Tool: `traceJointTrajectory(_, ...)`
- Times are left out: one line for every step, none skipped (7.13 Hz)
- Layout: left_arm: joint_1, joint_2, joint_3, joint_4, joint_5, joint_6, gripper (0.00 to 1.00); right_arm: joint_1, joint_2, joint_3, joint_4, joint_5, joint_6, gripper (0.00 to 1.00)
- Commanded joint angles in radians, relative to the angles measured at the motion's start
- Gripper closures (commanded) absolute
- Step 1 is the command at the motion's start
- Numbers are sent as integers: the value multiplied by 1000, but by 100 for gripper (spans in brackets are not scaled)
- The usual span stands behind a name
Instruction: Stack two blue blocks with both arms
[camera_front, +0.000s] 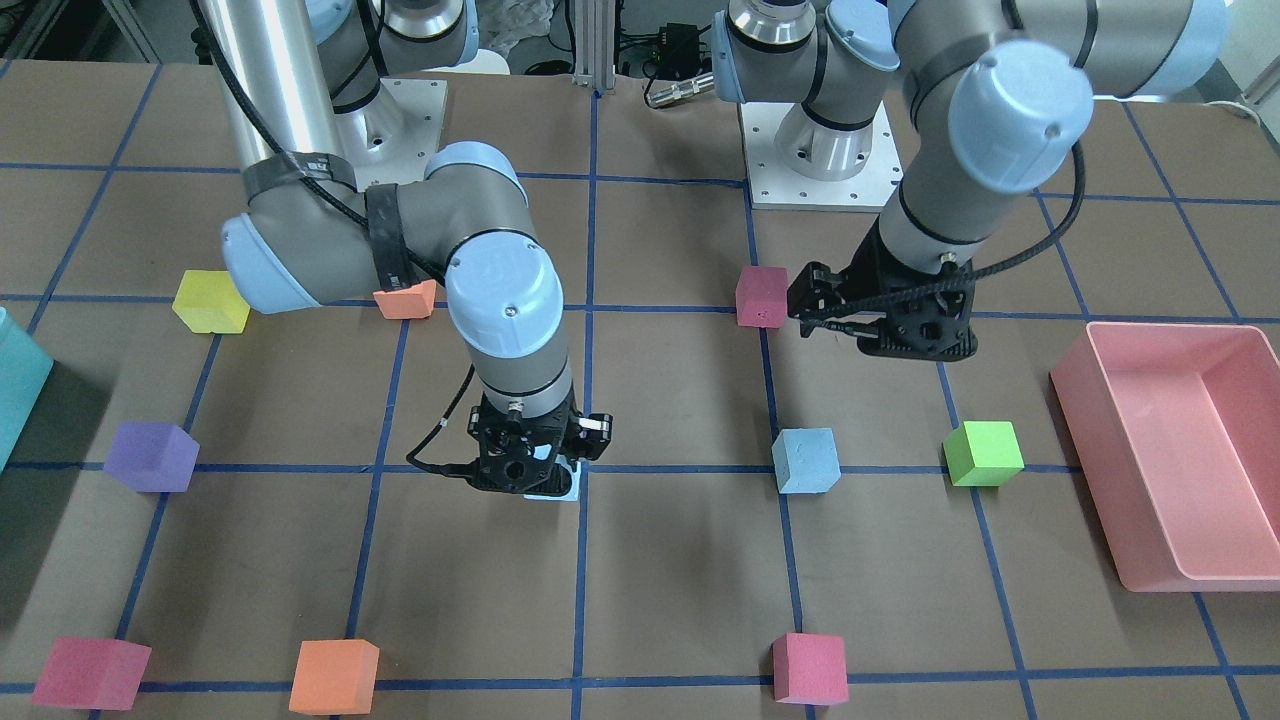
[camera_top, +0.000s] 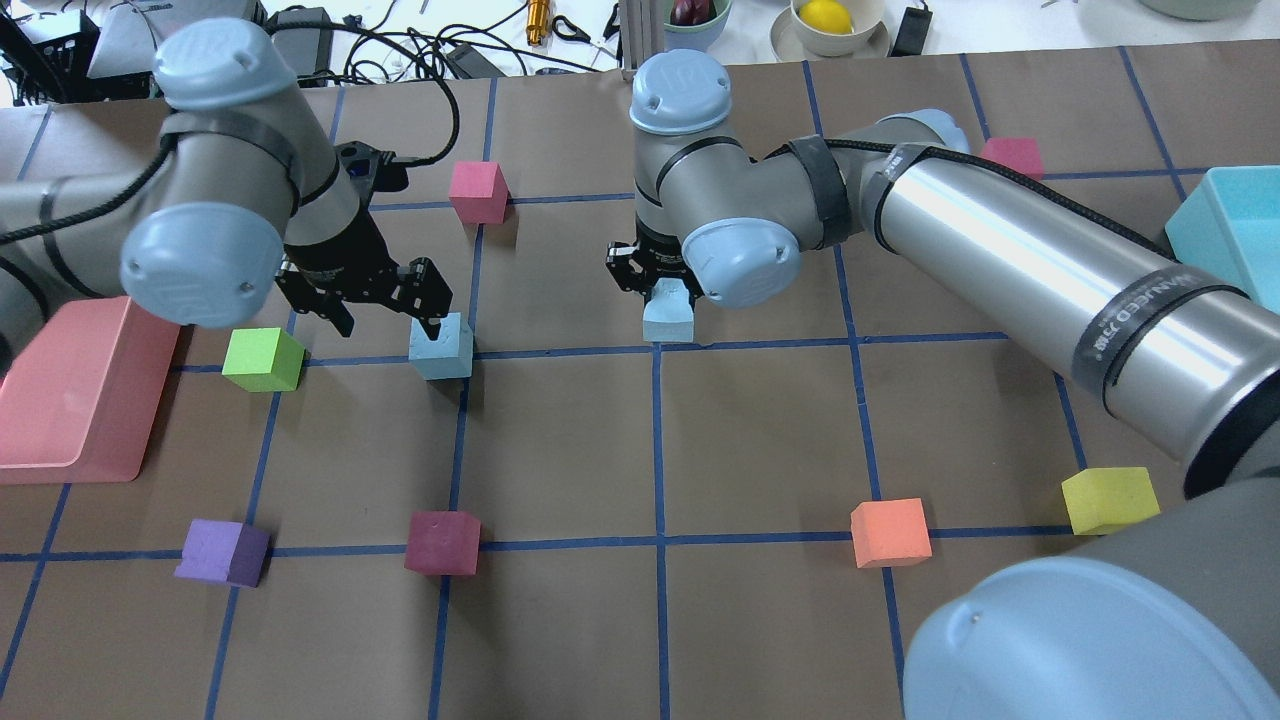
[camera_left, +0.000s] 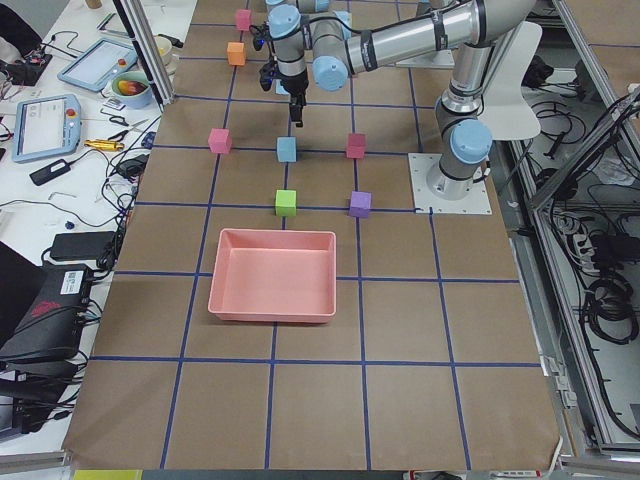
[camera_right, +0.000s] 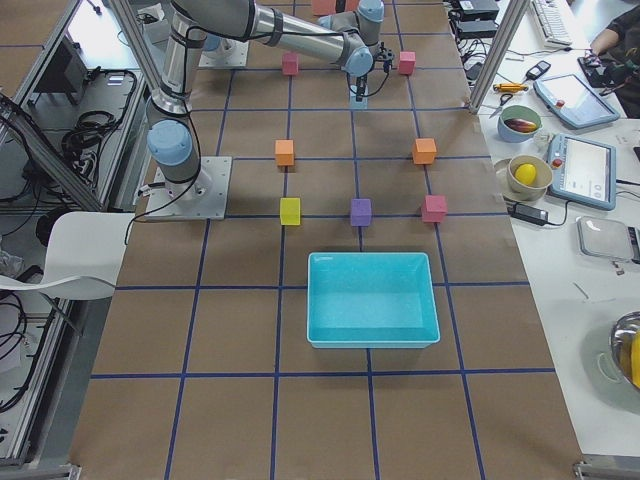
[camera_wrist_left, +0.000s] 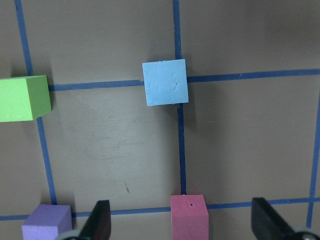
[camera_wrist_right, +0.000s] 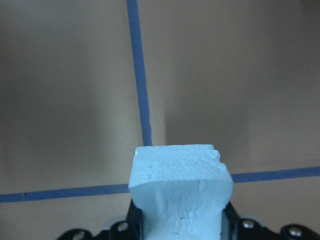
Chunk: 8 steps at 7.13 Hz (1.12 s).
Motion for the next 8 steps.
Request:
traceJointTrajectory(6, -90, -91, 189, 0, 14, 0, 17, 36, -1, 2, 10, 24, 100)
traceJointTrajectory(7, -131, -83, 238, 3, 2, 0, 38, 48, -7, -9, 11, 25, 100)
traceJointTrajectory(6, -159, -77, 269, 2, -53, 0, 40, 55, -3, -12, 5, 24, 97)
traceJointTrajectory(6, -186, -74, 274, -3, -124, 0, 40, 56, 1, -13, -5, 14, 2)
traceJointTrajectory(6, -199, -71, 308, -6, -117, 0, 38, 50, 2, -12, -19, 5, 0)
traceJointTrajectory(6, -205, -71, 326, -3, -111, 4, 34, 41, -10, -1, -21, 5, 0)
traceJointTrajectory(6, -208, -71, 329, -3, -112, 34, 18, -3, -6, 8, -19, 5, 0)
traceJointTrajectory(6, -207, -69, 331, -3, -124, 55, 5, -52, -10, 55, -19, 5, 0)
